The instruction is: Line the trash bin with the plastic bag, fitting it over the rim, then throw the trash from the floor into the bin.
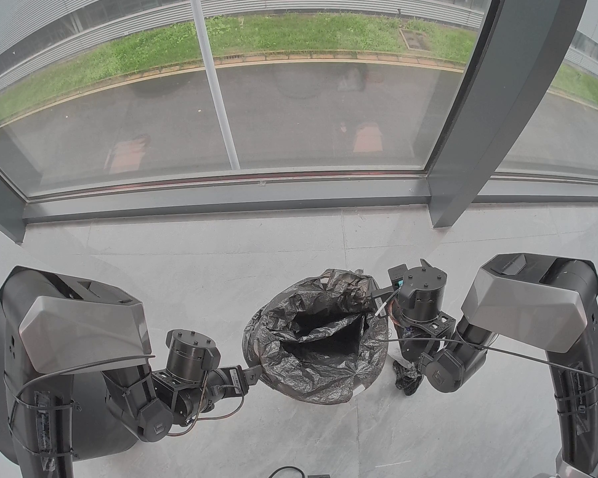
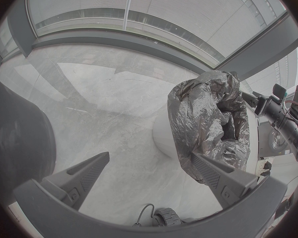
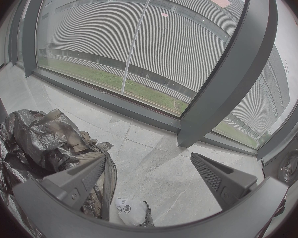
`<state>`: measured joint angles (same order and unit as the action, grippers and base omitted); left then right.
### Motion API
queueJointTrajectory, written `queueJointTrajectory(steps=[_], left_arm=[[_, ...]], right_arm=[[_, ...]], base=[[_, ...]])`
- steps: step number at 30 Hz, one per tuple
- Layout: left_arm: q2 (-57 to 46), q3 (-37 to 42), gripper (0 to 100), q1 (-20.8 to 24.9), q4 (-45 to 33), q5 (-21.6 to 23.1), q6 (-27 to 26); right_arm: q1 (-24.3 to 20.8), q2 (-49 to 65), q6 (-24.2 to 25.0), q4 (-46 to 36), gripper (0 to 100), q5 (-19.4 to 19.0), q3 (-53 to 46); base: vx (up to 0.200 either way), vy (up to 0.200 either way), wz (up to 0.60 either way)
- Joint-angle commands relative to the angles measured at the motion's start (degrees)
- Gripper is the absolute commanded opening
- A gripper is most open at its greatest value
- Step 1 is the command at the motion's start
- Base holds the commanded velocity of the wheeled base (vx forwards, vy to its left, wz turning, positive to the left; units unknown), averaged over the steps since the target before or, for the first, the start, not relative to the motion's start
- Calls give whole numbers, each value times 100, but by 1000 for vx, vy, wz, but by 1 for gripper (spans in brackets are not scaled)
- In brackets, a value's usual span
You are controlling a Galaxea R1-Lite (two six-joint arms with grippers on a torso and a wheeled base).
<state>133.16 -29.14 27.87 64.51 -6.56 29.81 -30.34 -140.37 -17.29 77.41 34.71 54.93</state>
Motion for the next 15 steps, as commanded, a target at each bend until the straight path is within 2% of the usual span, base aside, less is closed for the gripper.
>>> queueJointTrajectory(steps=[1,15], left_arm=[[193,-119,100,-9,0,5,8],[378,-259,100,-18,-9,5,16]], right_arm=[[2,-25,-3,11,100,1,0],[2,-87,6,2,100,1,-26]], base=[[0,0,0],[0,0,0]])
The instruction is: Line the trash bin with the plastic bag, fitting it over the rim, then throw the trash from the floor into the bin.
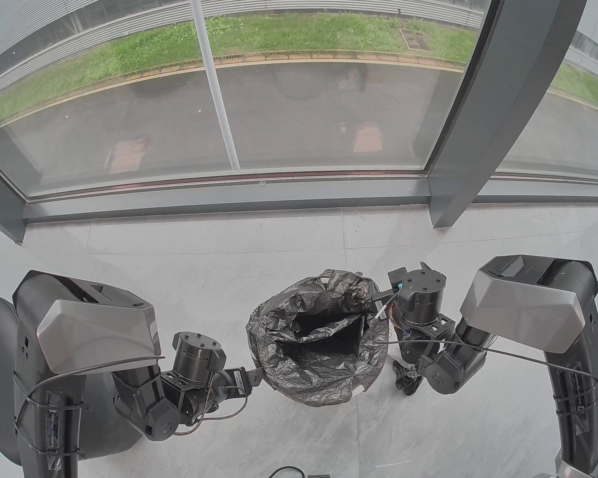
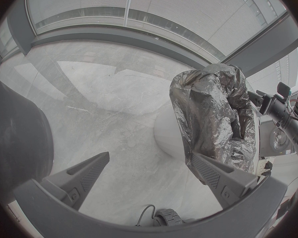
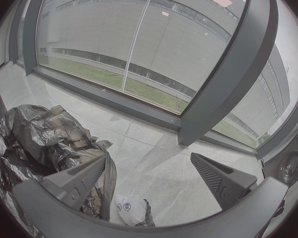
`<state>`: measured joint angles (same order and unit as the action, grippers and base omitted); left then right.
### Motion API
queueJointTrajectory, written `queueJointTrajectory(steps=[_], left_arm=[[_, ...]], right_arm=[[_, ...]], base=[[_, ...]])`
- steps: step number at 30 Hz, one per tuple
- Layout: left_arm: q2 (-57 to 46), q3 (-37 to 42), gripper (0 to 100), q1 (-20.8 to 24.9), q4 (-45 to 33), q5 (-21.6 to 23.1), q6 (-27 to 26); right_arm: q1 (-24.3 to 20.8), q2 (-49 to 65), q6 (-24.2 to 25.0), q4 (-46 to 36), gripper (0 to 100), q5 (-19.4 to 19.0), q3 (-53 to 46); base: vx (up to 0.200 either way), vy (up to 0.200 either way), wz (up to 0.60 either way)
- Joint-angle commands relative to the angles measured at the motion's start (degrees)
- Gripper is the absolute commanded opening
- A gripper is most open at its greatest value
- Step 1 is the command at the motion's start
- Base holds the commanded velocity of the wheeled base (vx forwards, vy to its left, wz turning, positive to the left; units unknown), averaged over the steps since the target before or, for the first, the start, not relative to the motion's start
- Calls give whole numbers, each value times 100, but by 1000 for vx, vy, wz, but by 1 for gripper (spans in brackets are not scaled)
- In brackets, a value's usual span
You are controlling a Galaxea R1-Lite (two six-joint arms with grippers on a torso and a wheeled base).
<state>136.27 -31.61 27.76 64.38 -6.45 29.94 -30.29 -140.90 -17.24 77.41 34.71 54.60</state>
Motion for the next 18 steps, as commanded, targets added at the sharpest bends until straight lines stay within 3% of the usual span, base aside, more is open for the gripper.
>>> queueJointTrajectory(steps=[1,6,18], left_arm=[[67,-12,100,-34,5,-6,3],[-329,67,100,-78,13,-6,3],[-3203,753,100,-69,-75,21,-58]], right_arm=[[-3,-34,10,2,100,1,-2],[24,63,221,-15,100,1,-20],[243,-52,361,-59,100,-8,-2]], base=[[0,0,0],[0,0,0],[0,0,0]])
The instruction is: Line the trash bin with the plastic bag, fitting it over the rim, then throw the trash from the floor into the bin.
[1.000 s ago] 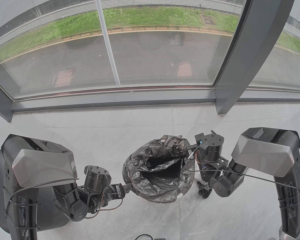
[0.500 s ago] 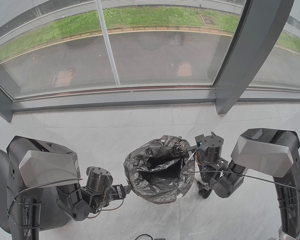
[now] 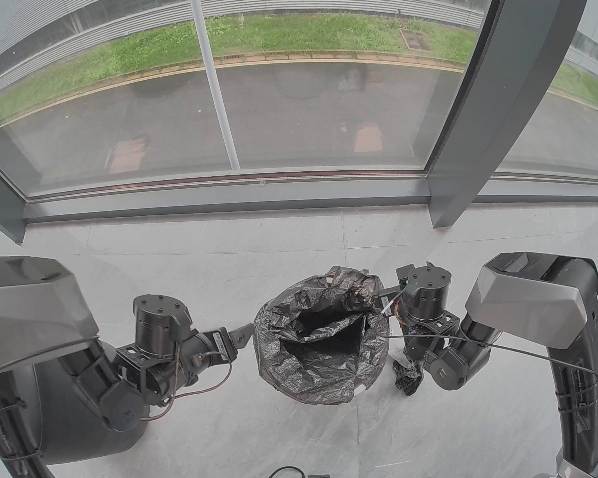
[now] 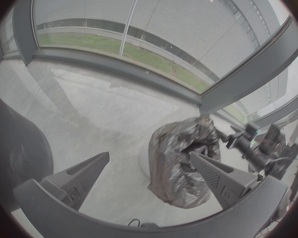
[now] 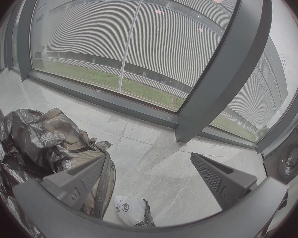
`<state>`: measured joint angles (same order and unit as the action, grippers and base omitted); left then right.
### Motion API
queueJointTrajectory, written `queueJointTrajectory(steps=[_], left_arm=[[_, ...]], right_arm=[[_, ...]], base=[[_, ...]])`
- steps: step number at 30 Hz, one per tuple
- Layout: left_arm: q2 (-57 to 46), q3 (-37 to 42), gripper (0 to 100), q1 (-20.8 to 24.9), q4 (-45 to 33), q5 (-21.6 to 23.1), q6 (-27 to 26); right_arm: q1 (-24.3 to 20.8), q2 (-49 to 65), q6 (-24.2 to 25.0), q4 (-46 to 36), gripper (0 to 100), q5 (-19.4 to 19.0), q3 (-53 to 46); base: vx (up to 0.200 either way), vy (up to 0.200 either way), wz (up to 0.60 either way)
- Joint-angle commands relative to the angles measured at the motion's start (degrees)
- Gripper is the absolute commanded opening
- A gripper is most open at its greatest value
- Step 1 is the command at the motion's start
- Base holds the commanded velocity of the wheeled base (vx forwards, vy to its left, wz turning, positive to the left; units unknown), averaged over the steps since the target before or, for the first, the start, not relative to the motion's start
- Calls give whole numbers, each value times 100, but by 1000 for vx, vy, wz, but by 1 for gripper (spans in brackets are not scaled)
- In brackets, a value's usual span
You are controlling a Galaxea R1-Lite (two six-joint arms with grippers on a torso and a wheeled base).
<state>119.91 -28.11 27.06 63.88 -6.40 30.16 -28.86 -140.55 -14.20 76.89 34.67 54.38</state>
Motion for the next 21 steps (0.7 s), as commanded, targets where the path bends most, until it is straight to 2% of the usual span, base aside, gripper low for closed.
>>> queueJointTrajectory(steps=[1,5,11,21], left_arm=[[-1681,438,100,1,-25,16,-98],[-2349,605,100,1,-25,157,-221],[-2745,675,100,-87,-16,517,-124],[-2912,702,100,-377,-7,535,-19]], right_arm=[[99,-96,58,-7,100,-4,29],[64,-78,75,-7,100,-4,37],[-147,-26,199,2,100,-13,55],[-199,62,418,-7,100,-4,-33]], base=[[0,0,0],[0,0,0],[0,0,0],[0,0,0]])
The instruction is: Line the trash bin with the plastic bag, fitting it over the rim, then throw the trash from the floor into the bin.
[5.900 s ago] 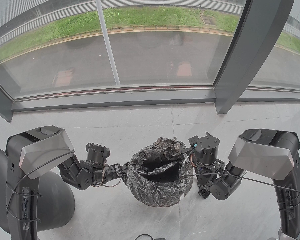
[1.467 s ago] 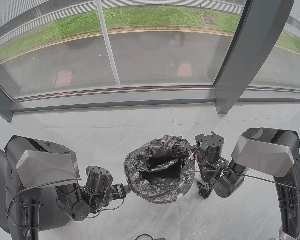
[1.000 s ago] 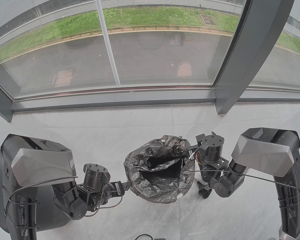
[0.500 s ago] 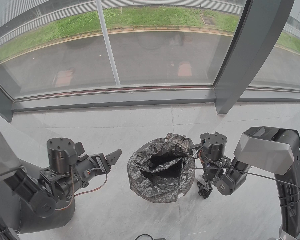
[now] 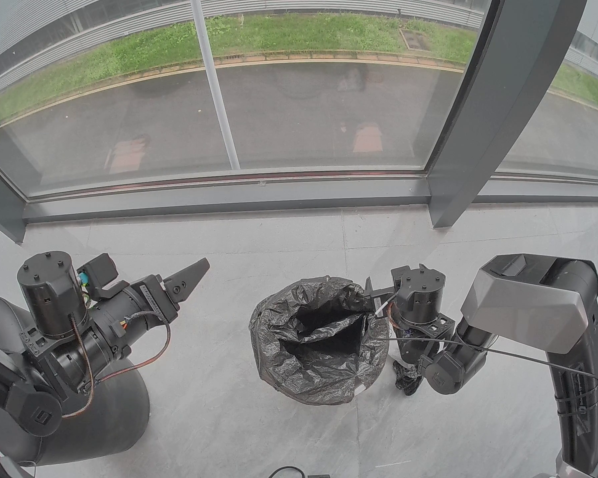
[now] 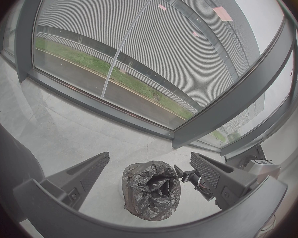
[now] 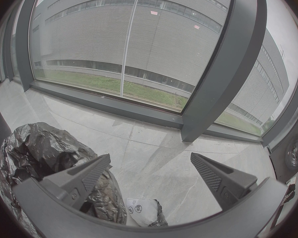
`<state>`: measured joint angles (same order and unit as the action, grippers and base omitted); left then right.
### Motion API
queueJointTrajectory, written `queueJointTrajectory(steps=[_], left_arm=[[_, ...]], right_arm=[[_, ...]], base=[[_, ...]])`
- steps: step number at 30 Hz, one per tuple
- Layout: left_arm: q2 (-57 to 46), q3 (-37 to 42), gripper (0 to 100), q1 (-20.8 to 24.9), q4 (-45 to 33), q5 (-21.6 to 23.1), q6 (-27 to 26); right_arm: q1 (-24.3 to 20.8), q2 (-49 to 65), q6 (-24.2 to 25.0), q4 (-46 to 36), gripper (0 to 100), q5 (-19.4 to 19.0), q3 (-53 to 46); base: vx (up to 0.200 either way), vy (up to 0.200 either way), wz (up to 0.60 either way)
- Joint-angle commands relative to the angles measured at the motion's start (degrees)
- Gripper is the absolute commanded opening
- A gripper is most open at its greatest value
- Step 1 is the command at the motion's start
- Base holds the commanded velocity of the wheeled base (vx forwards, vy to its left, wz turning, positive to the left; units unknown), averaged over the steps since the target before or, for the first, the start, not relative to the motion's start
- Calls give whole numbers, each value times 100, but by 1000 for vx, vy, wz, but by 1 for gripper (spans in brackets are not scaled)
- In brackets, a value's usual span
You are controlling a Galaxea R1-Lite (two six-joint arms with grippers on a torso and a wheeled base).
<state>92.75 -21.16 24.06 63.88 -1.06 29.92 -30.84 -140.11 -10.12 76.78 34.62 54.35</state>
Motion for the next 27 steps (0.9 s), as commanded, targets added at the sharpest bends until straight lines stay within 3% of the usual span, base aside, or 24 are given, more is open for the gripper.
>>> queueJointTrajectory(steps=[1,12,18,23,24,27], left_arm=[[-196,7,100,-86,-7,1,5],[-187,24,100,-121,-7,1,14],[-152,24,100,-156,-7,1,14],[-143,24,100,-156,-7,1,14],[-143,24,100,-156,-7,1,23],[-143,24,100,-156,-7,1,23]], right_arm=[[8,27,19,4,100,1,-29],[-71,115,27,48,100,1,-38],[-502,379,-8,-5,100,1,-196],[-721,642,-377,-312,100,10,-521],[-730,801,-684,-594,100,10,-609],[-730,1003,-825,-1016,100,10,-583]], base=[[0,0,0],[0,0,0],[0,0,0],[0,0,0],[0,0,0],[0,0,0]])
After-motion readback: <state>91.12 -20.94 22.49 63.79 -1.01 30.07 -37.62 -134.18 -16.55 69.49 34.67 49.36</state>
